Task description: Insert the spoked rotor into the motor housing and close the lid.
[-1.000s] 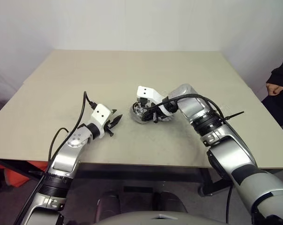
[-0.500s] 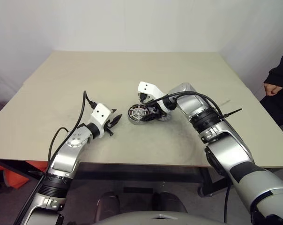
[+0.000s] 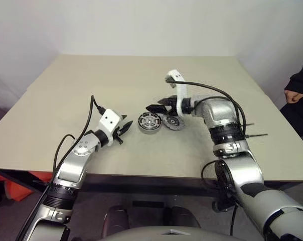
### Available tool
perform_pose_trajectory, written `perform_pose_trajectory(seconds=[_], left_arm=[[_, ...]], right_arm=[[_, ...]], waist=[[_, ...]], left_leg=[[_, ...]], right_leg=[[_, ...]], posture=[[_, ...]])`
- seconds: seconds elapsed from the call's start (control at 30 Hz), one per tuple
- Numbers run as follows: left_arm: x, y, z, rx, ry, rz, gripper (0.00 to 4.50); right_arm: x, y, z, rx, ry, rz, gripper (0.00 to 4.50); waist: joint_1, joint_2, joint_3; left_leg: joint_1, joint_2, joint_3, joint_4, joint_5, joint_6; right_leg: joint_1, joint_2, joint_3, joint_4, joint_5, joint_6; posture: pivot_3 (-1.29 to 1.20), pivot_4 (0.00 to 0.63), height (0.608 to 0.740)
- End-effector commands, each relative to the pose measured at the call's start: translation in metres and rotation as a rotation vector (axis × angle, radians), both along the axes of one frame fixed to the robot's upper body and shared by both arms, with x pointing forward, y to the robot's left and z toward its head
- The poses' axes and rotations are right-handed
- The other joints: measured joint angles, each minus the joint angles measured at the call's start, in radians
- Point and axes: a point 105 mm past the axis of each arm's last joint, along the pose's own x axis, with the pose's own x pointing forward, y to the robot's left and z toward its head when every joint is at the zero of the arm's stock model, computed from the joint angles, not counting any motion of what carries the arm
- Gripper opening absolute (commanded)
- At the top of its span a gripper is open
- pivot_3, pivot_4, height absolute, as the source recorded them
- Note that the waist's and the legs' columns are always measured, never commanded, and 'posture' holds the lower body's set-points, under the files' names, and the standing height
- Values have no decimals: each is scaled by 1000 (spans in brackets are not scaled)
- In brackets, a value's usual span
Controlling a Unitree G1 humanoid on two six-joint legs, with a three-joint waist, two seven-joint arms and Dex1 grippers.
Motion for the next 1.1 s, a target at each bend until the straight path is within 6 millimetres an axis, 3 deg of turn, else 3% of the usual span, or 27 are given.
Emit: perform_pose_trajectory(seconds=[0.03, 0.23, 0.43, 0.73, 0.97, 1.1], left_arm=[[3, -4, 20, -42, -43, -40, 1669], [5, -8, 19, -48, -32, -63, 1669], [7, -10, 18, -44, -28, -75, 1669], [7, -9, 16, -34, -24, -74, 1669], [6, -7, 16, -11, -31, -72, 1669], [6, -5, 17, 8, -35, -72, 1669]], right_arm=[[-8, -12, 16, 131, 62, -70, 4479], [-34, -27, 5, 302, 318, -166, 4479], [-48, -30, -27, 322, 432, -251, 4479], [-45, -40, -31, 315, 453, -333, 4479], [-32, -55, -56, 277, 521, -546, 4479], [-18, -58, -60, 326, 518, -644, 4479]], waist=[[2, 0, 0], [3, 1, 0], [17, 2, -1], [17, 2, -1], [14, 2, -1], [13, 2, -2]], left_leg=[[0, 0, 0, 0, 0, -1], [3, 0, 0, -7, 3, -5], [7, 0, 0, -10, 5, -8], [8, -1, 0, -13, 6, -10], [7, -1, 1, -14, 7, -11], [14, -4, 1, -15, 8, -13]], right_leg=[[0, 0, 0, 0, 0, 0], [2, 1, 0, 1, -2, 4], [3, 1, 0, -1, -3, 4], [3, 1, 0, -2, -3, 4], [3, 1, 0, -2, -3, 5], [5, 0, -1, -2, -3, 5]], posture=[[0, 0, 740], [0, 0, 740], [0, 0, 740], [0, 0, 740], [0, 0, 740], [0, 0, 740]])
